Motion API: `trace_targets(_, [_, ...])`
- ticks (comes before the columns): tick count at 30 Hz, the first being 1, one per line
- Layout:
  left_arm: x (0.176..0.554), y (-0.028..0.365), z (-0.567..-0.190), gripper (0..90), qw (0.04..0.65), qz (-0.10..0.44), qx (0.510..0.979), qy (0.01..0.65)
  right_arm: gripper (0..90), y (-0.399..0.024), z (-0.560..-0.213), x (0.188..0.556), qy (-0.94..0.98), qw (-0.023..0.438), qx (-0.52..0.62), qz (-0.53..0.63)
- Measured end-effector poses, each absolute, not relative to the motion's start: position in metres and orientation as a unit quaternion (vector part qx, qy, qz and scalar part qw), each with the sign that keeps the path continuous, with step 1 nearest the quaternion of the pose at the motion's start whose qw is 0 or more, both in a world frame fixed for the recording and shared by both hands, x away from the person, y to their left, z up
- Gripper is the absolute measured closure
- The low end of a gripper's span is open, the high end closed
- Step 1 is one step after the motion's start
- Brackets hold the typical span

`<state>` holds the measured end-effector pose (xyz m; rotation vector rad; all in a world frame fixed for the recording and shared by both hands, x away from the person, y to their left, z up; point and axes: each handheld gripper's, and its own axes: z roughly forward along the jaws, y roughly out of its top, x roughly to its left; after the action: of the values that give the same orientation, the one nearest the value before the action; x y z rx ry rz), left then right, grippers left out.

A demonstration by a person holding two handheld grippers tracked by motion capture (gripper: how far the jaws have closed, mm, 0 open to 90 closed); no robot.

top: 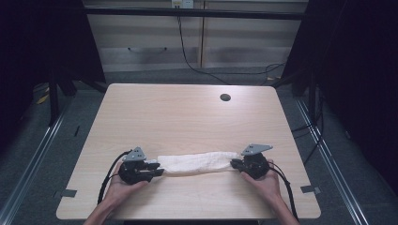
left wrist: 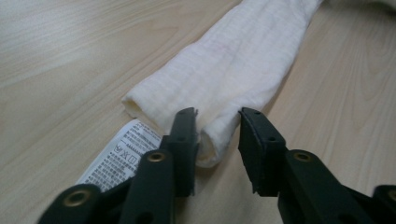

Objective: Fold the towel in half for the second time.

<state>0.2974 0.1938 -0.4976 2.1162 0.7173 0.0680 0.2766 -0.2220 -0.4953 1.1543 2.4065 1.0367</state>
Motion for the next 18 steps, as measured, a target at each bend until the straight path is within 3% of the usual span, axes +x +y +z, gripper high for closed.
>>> trace_targets(6, [0.291, 0.200, -0.494, 55.2, 0.440, 0.031, 0.847, 0.297, 77.0, -0.230, -0.488, 0.266, 0.829, 0.133, 0.395, 0.372])
trace_targets(18, [0.279, 0.217, -0.476, 51.4, 0.469, 0.040, 0.830, 0.300, 64.2, -0.252, -0.475, 0.244, 0.795, 0.128, 0.421, 0.418])
